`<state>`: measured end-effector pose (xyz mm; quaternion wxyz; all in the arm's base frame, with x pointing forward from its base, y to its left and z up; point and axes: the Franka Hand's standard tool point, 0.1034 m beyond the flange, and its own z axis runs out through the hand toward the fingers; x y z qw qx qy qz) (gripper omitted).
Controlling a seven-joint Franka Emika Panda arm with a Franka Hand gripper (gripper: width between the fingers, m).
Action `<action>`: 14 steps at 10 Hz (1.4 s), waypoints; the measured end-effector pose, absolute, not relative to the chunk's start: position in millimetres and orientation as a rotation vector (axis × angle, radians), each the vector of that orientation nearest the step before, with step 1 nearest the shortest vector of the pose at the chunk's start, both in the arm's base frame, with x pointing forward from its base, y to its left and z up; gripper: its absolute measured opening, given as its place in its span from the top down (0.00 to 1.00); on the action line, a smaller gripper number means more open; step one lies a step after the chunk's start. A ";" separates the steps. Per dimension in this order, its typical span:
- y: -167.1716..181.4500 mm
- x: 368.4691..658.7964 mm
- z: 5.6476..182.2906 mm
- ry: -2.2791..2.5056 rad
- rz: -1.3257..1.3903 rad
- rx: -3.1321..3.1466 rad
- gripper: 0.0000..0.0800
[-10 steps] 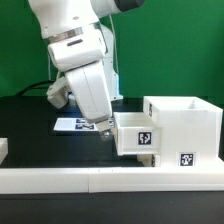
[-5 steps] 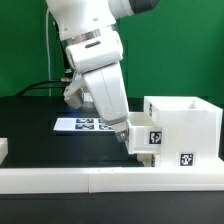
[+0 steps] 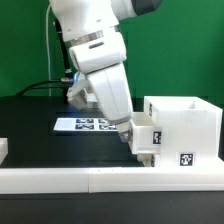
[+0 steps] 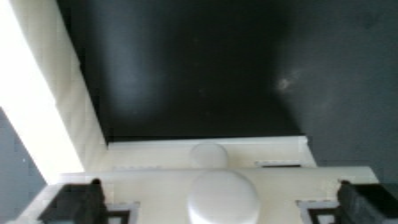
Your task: Assemble drawer
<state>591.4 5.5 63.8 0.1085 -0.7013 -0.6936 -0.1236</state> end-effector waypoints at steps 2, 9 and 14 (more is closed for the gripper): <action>18.5 589.6 63.1 -2.043 -0.365 -2.048 0.19; 28.8 588.4 59.0 -2.037 -0.364 -2.049 0.19; 8.6 591.5 58.7 -2.020 -0.348 -2.061 0.19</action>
Offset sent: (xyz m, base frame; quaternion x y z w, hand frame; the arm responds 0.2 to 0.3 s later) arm -0.0005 0.0239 0.0006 -0.0082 0.0106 -0.0008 0.9999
